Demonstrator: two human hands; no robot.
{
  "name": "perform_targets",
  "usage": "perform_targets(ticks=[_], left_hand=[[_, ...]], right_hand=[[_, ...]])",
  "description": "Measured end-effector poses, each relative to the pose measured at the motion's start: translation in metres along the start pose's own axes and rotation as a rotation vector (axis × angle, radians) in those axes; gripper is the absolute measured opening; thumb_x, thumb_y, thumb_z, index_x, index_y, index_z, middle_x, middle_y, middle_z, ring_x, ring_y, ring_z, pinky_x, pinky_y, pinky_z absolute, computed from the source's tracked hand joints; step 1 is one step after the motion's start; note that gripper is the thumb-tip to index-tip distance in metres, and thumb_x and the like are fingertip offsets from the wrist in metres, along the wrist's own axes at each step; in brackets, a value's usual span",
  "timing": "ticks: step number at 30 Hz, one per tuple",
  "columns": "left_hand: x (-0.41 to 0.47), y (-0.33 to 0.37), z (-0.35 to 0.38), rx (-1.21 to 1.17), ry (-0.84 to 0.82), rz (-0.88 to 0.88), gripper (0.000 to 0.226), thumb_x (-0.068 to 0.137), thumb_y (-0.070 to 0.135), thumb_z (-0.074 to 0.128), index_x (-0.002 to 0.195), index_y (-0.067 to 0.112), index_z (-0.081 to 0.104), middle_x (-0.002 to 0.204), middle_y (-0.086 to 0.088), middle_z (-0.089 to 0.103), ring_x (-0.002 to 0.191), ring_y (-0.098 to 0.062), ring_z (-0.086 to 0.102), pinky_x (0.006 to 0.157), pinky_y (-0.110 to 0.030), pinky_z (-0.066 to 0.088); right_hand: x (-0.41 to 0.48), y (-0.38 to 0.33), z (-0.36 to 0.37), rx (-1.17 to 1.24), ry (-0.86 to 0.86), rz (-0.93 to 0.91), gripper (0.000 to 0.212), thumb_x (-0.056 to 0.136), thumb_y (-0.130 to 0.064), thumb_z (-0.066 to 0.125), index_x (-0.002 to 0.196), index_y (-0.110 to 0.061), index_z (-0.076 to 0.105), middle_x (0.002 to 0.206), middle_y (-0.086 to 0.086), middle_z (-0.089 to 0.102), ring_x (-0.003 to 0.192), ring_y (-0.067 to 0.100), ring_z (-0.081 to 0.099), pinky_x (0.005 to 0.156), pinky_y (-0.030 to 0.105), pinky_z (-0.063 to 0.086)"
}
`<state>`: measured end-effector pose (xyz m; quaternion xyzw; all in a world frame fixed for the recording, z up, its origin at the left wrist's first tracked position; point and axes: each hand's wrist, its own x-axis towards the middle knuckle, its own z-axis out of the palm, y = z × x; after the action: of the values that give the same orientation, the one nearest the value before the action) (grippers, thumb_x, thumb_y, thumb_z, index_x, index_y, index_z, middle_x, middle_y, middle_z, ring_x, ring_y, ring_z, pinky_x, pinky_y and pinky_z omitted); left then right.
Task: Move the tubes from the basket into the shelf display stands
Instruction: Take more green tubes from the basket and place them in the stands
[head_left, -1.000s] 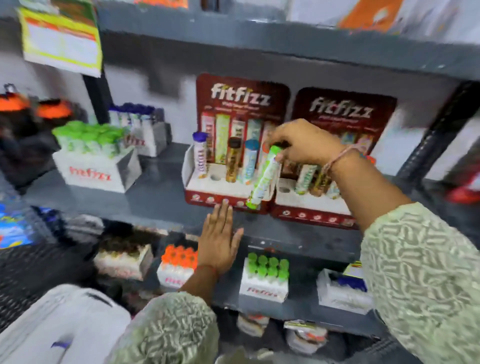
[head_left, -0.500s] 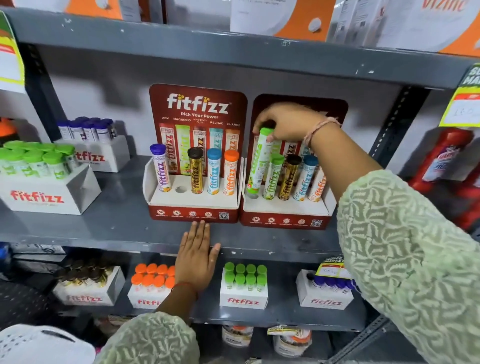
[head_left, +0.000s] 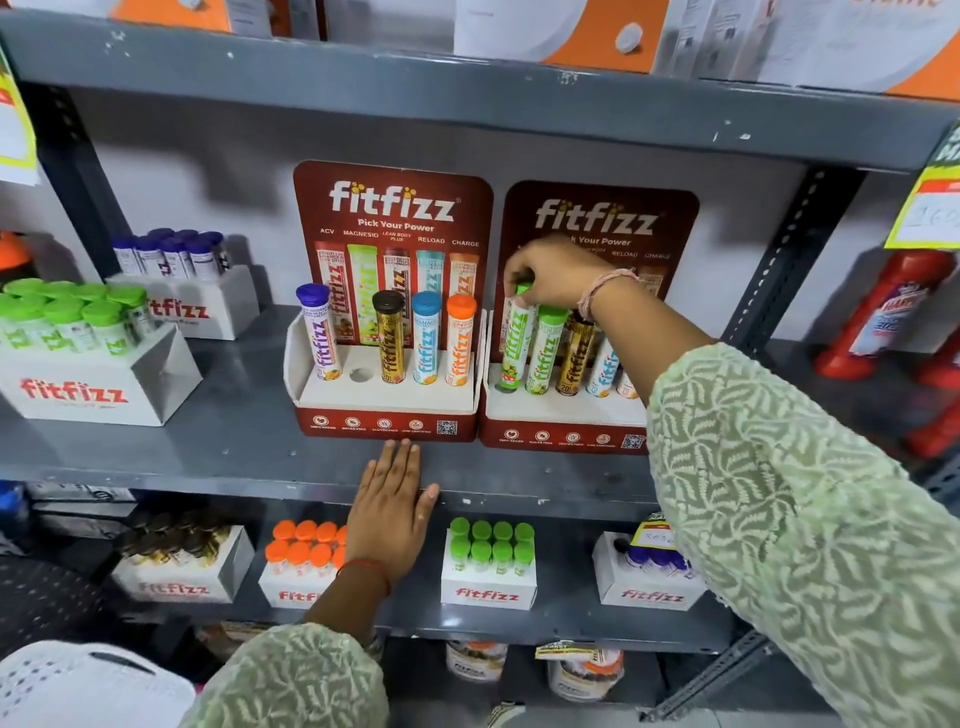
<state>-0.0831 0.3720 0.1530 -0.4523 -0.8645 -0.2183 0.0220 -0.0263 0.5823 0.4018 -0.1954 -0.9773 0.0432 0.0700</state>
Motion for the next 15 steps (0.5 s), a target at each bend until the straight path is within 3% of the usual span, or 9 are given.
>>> perform_targets(ticks=[6, 9, 12, 15], left_hand=[[0.0, 0.002, -0.002, -0.023, 0.015, 0.004, 0.103, 0.068, 0.069, -0.029, 0.141, 0.008, 0.012, 0.153, -0.01, 0.014, 0.136, -0.016, -0.007, 0.113, -0.031, -0.005], [0.0, -0.006, -0.007, -0.04, 0.055, -0.057, 0.102, 0.073, 0.069, -0.023, 0.139, 0.004, 0.021, 0.15, -0.015, 0.024, 0.14, -0.023, 0.007, 0.114, -0.035, 0.002], [-0.003, -0.031, -0.018, -0.005, 0.07, -0.125, 0.105, 0.074, 0.069, -0.021, 0.137, 0.001, 0.028, 0.147, -0.018, 0.029, 0.139, -0.029, 0.016, 0.113, -0.038, 0.005], [-0.004, -0.062, -0.029, 0.043, 0.091, -0.21, 0.109, 0.071, 0.07, -0.023, 0.137, 0.0, 0.028, 0.148, -0.019, 0.028, 0.14, -0.03, 0.016, 0.115, -0.04, 0.006]], right_hand=[[-0.003, -0.015, -0.032, 0.01, 0.044, -0.014, 0.018, 0.08, -0.007, 0.062, 0.094, -0.016, 0.067, 0.109, 0.004, 0.063, 0.092, 0.018, 0.056, 0.067, 0.022, 0.04], [0.003, -0.03, -0.064, -0.023, 0.063, -0.061, 0.027, 0.081, -0.016, 0.064, 0.108, -0.015, 0.063, 0.12, 0.011, 0.061, 0.102, 0.025, 0.057, 0.085, 0.028, 0.046], [0.02, -0.053, -0.072, -0.004, -0.021, -0.07, 0.036, 0.085, -0.025, 0.06, 0.115, -0.006, 0.058, 0.126, 0.016, 0.059, 0.114, 0.031, 0.054, 0.102, 0.038, 0.043], [0.033, -0.078, -0.057, 0.181, 0.107, -0.162, 0.027, 0.082, -0.026, 0.063, 0.103, -0.009, 0.066, 0.112, 0.01, 0.067, 0.095, 0.016, 0.06, 0.085, 0.024, 0.049]])
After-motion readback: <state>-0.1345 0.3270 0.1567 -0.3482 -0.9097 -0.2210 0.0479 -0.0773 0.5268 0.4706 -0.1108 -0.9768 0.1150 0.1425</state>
